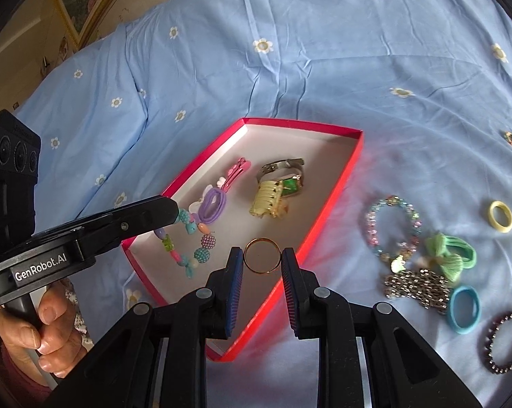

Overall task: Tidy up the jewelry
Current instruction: 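Carry the gold ring and beaded bracelet with both tools toward the red box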

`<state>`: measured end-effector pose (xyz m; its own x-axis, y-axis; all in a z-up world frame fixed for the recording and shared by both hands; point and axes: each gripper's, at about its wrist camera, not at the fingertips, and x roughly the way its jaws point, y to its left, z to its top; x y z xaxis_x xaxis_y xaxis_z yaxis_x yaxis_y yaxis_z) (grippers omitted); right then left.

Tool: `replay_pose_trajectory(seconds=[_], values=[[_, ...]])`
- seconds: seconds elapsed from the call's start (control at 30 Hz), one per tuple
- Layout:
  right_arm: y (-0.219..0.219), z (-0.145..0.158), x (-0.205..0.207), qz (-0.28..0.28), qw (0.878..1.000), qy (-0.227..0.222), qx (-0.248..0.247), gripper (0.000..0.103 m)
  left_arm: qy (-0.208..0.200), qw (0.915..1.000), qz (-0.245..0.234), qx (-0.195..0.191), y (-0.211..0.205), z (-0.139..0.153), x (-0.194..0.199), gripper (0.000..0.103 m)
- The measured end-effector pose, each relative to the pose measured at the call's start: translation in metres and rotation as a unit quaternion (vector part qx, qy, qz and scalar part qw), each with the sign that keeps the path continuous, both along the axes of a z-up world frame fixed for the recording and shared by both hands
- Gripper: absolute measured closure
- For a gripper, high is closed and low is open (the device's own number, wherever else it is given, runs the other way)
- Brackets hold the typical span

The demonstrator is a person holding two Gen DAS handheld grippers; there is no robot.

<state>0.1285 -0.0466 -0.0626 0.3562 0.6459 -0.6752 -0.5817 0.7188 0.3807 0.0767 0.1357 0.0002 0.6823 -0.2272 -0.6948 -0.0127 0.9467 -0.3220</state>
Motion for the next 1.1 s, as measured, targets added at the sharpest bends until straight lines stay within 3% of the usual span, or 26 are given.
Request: replay_pose_trajectory(seconds=[0.57,1.1], values=[[0.057,-0.034,0.02,0.04,0.997,0.011,-0.057,0.08,0.042,0.9972,0.056,0.026,0.049,-0.041,0.008,0.091],[0.078,-0.036,0.02,0.07,0.992,-0.006,-0.102,0.079,0.072,0.9929,0.072,0.063,0.059,-0.067,0.013,0.09]])
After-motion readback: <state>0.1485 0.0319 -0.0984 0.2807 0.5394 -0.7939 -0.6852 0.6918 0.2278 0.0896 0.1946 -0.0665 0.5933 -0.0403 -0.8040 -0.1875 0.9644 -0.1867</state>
